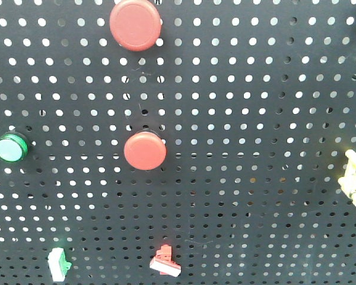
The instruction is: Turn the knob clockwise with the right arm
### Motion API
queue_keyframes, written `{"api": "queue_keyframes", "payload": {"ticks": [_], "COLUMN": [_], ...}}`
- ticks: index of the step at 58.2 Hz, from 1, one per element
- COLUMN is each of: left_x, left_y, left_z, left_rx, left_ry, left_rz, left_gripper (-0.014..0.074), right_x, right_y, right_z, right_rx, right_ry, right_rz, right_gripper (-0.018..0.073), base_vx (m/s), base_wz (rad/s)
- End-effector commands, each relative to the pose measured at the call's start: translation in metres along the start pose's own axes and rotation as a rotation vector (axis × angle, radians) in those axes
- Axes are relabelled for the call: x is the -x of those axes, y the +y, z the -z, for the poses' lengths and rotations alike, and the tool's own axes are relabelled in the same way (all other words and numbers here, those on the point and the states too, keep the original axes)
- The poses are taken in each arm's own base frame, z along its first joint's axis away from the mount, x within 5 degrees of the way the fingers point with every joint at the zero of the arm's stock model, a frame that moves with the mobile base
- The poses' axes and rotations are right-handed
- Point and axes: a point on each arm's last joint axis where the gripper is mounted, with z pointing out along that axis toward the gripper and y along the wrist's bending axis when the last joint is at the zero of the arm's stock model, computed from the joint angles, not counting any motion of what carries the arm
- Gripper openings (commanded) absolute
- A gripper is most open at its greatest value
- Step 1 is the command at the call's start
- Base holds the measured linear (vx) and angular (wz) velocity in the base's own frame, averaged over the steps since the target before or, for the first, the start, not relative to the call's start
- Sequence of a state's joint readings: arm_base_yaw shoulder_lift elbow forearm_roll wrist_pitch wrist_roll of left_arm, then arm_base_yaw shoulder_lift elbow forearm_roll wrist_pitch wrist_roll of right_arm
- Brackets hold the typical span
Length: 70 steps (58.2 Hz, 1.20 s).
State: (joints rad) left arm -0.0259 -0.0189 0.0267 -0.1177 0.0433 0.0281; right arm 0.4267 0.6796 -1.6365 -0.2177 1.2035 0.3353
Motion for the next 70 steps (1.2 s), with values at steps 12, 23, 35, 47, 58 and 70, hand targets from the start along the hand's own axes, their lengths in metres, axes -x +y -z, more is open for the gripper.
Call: {"api": "queue_keyframes", "payload": {"ticks": [12,23,35,47,58,70], "left_x": [0.003,0.003,0.003,0.003,0.003,0.003], "left_y": [0.001,0.001,0.001,0.001,0.001,0.001], "left_z": [0.0,0.0,0.0,0.0,0.0,0.0], "left_rx": [0.005,0.005,0.005,0.005,0.005,0.005], "left_ry": [-0.069,-0.069,-0.069,-0.069,-0.069,-0.069], "left_rz": [0.012,0.012,0.012,0.012,0.012,0.012], "left_gripper": [-0.0006,-0.0006,-0.0006,-0.0006,-0.0006,-0.0006], "right_x": [-0.048,-0.088,-0.133,-0.18,-0.22,-0.268], "right_y": [-0.012,-0.008,-0.005,-0.012,-0.02,-0.041], "right_z": [0.009,-0.029,-0.072,-0.098,-0.109,-0.102], "right_rx": [0.045,0.112,0.166,0.16,0.151,0.044], "right_ry": [-0.166,-0.395,-0.398,-0.234,-0.13,-0.143], "right_rz": [0.288,0.353,0.392,0.416,0.453,0.289], "right_gripper": [-0.0011,-0.0009,-0.0009,-0.0009,-0.0009,-0.0009], "base_vx": [0.0,0.0,0.0,0.0,0.0,0.0], "base_wz": [0.0,0.0,0.0,0.0,0.0,0.0]}}
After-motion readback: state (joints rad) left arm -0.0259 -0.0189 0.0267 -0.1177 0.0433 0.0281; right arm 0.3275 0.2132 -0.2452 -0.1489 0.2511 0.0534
